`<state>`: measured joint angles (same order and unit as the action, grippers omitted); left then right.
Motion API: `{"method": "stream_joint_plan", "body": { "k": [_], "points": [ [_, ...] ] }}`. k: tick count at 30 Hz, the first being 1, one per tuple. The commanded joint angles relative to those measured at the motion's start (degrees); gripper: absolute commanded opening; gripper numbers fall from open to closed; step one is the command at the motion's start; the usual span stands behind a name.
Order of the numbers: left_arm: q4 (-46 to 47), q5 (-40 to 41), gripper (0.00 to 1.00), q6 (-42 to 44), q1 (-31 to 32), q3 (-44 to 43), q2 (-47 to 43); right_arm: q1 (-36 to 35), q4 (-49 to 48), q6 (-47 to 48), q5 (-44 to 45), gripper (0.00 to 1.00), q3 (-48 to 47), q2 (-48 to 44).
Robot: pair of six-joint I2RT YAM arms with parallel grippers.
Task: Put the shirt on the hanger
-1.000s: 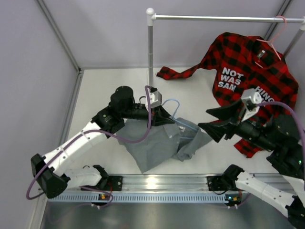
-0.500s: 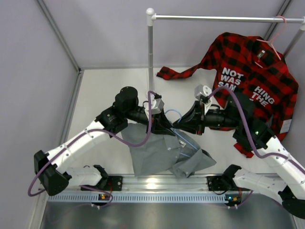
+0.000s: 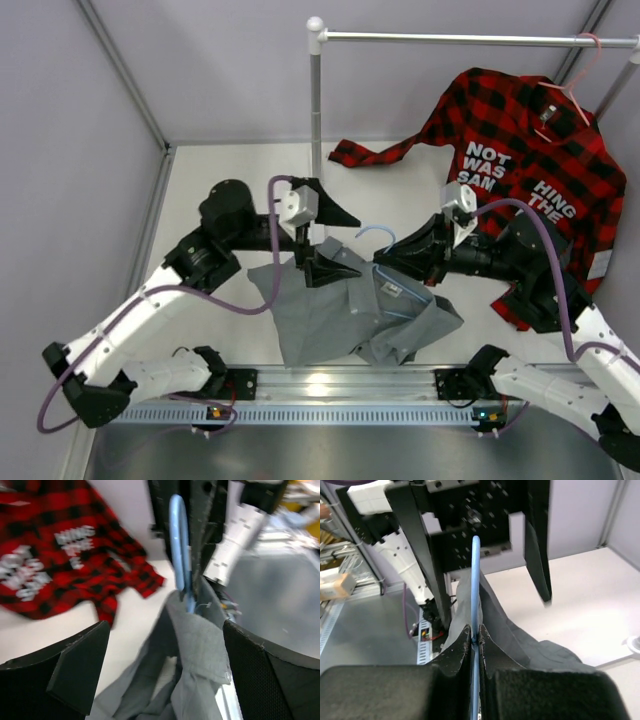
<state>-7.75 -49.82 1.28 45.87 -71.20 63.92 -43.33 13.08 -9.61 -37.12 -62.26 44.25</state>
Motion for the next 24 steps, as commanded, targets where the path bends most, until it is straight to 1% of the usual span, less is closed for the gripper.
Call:
{"method": "stream_joint_plan", "body": {
  "k": [1, 2, 3, 4, 5, 6, 7, 8, 9, 10, 11, 12, 13, 14, 15, 18, 22, 24],
  "points": [
    [-0.51, 19.27, 0.98, -0.84, 0.01, -2.37, -8.01, 0.18, -2.80, 0.73, 5.74, 0.00, -0.93, -2.76],
    [-1.30, 29.59, 0.98, -0.93, 0.01, -2.02, -9.59, 0.18, -1.49, 1.08, 8.01, 0.00, -1.11, -3.03],
    [-2.09, 35.09, 0.98, -1.10, 0.01, -0.45, -13.17, 0.18, -0.70, 1.43, 8.90, 0.00, -1.54, -3.20],
    [-3.57, 40.80, 0.98, -3.19, 0.01, 0.87, -15.21, 0.18, 0.18, 1.61, 10.04, 0.00, -2.51, -3.64],
    [-4.55, 51.91, 0.98, -4.08, 0.01, 2.63, -17.40, 0.18, 2.19, 1.87, 11.27, 0.00, -3.04, -3.82],
    [-5.51, 56.80, 0.98, -7.14, 0.01, 6.82, -19.78, 0.18, 3.43, 1.96, 13.55, 0.00, -3.74, -3.99],
    [-6.39, 60.51, 0.98, -8.91, 0.01, 9.30, -24.67, 0.26, 4.49, 2.74, 14.44, 0.00, -5.14, -4.34],
    [-7.27, 64.20, 0.98, -10.40, 0.01, 11.93, -27.42, 0.26, 6.41, 3.27, 16.10, 0.00, -5.67, -4.52],
    [-7.19, 63.89, 0.98, -13.03, 0.01, 14.74, -30.14, 0.26, 7.30, 3.54, 16.64, 0.00, -6.29, -4.70],
    [-6.58, 62.84, 0.98, -13.58, 0.01, 19.99, -35.04, 0.26, 8.18, 4.32, 16.91, 0.00, -7.69, -4.87],
    [-4.84, 61.26, 0.98, -13.84, 0.01, 22.40, -37.35, 0.26, 9.06, 4.77, 17.00, 0.00, -8.40, -4.87],
    [-3.60, 58.12, 0.98, -14.28, 0.01, 24.68, -39.55, 0.26, 10.72, 5.56, 17.00, 0.00, -9.19, -4.87],
    [-2.37, 56.26, 0.98, -14.37, 0.01, 28.79, -41.49, 0.18, 11.78, 5.91, 17.08, 0.00, -10.94, -4.70],
    [-1.14, 54.76, 0.98, -14.46, 0.01, 30.66, -44.73, 0.26, 12.75, 6.18, 17.35, 0.00, -11.74, -4.52],
    [0.79, 53.61, 0.98, -15.16, 0.01, 32.16, -45.98, 0.18, 14.32, 6.79, 17.44, 0.00, -12.53, -4.52],
    [2.29, 55.53, 0.98, -17.79, 0.01, 35.68, -47.84, 0.26, 16.44, 7.75, 18.14, 0.00, -14.99, -4.52],
    [5.28, 62.02, 0.98, -19.29, 0.01, 39.73, -48.45, 0.26, 19.70, 8.90, 17.79, 0.00, -17.89, -4.61],
    [7.39, 63.35, 0.98, -19.12, 0.01, 42.62, -48.80, 0.26, 21.19, 9.16, 17.96, 0.00, -18.77, -4.52]
  ]
}}
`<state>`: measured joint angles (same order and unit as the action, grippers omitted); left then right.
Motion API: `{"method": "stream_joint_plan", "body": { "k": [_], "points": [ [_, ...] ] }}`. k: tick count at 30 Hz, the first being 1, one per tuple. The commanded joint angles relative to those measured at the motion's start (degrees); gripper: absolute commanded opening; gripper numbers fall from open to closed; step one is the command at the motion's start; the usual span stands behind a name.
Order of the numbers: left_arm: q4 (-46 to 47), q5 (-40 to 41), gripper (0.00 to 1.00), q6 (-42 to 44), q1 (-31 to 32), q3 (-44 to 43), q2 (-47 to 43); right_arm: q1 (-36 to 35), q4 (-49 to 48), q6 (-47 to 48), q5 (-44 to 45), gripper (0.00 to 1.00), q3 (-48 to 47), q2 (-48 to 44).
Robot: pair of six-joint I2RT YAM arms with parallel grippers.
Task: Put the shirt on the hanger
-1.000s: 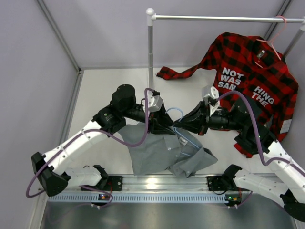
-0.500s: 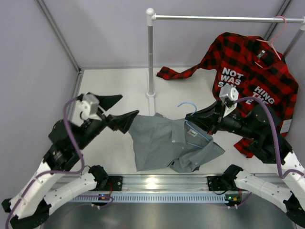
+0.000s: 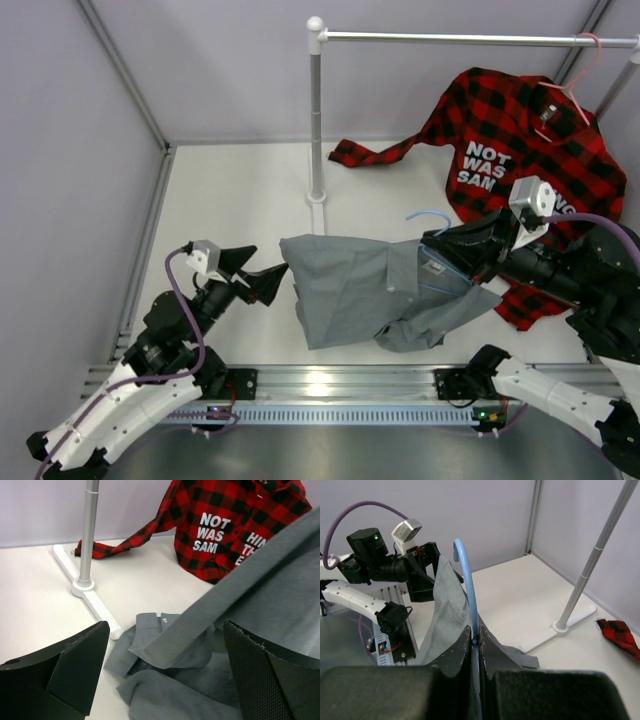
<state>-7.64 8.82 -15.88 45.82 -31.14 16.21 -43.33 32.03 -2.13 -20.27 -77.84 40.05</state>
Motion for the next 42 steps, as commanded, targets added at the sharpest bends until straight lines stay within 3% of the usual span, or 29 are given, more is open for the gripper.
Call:
{"method": "stream_joint_plan", "body": {
  "k": [1, 4, 8, 13, 15, 16, 17, 18, 19, 21, 22, 25, 33, 40, 42],
  "points": [
    [12.07, 4.98, 0.98, -1.53, 0.06, 3.70, -1.26, 0.26, 2.59, 1.60, 1.03, 0.00, -3.97, -0.24],
    [18.87, 2.27, 0.98, 0.84, 0.06, 7.13, 0.65, 0.26, 3.48, 1.69, 0.06, 0.00, -4.86, -0.24],
    [29.58, -8.00, 0.98, 2.87, 0.06, 8.37, 6.72, 0.26, 3.74, 1.43, -0.47, 0.00, -5.56, 0.02],
    [34.97, -12.42, 0.94, 3.84, 0.06, 6.10, 16.21, 0.26, 3.74, 1.08, -1.17, 0.00, -6.44, 0.46],
    [35.67, -12.51, 0.78, 4.45, 0.06, 4.95, 20.26, 0.26, 3.74, 1.16, -0.65, 0.00, -6.44, 0.38],
    [35.68, -11.90, 0.56, 4.54, 0.06, 4.42, 21.40, 0.26, 3.74, 1.16, -0.21, 0.00, -6.44, 0.46],
    [35.42, -10.85, 0.25, 4.45, 0.06, 3.29, 23.06, 0.26, 3.74, 1.16, 1.01, 0.00, -6.36, 0.38],
    [34.98, -9.27, 0.08, 4.02, 0.06, 2.66, 23.60, 0.26, 3.74, 1.34, 1.89, 0.00, -6.27, 0.29],
    [32.62, -0.47, 0.00, 3.06, 0.06, 1.96, 24.13, 0.26, 3.74, 1.43, 3.21, 0.00, -6.01, -0.06],
    [29.45, 9.76, 0.00, -0.20, 0.06, 0.29, 25.18, 0.26, 3.74, 1.51, 8.74, 0.00, -5.48, -0.76],
    [26.22, 19.38, 0.00, -1.25, 0.06, -0.24, 25.45, 0.26, 3.74, 1.43, 11.02, 0.00, -5.22, -0.94],
    [20.32, 31.57, 0.00, -5.82, -0.12, -1.21, 25.54, 0.26, 3.65, 1.60, 16.66, 0.00, -4.51, -1.91],
    [10.19, 39.25, 0.00, -14.96, -1.44, -2.35, 26.94, 0.18, 3.65, 1.69, 19.74, 0.00, -3.54, -3.31],
    [7.91, 39.17, 0.00, -17.33, -2.58, -4.71, 28.61, 0.26, 3.56, 1.69, 20.01, 0.00, -3.89, -2.79],
    [6.93, 35.74, 0.04, -16.03, -3.72, -6.13, 29.14, 0.26, 3.56, 1.69, 19.83, 0.00, -4.51, -2.08]
  ]
}}
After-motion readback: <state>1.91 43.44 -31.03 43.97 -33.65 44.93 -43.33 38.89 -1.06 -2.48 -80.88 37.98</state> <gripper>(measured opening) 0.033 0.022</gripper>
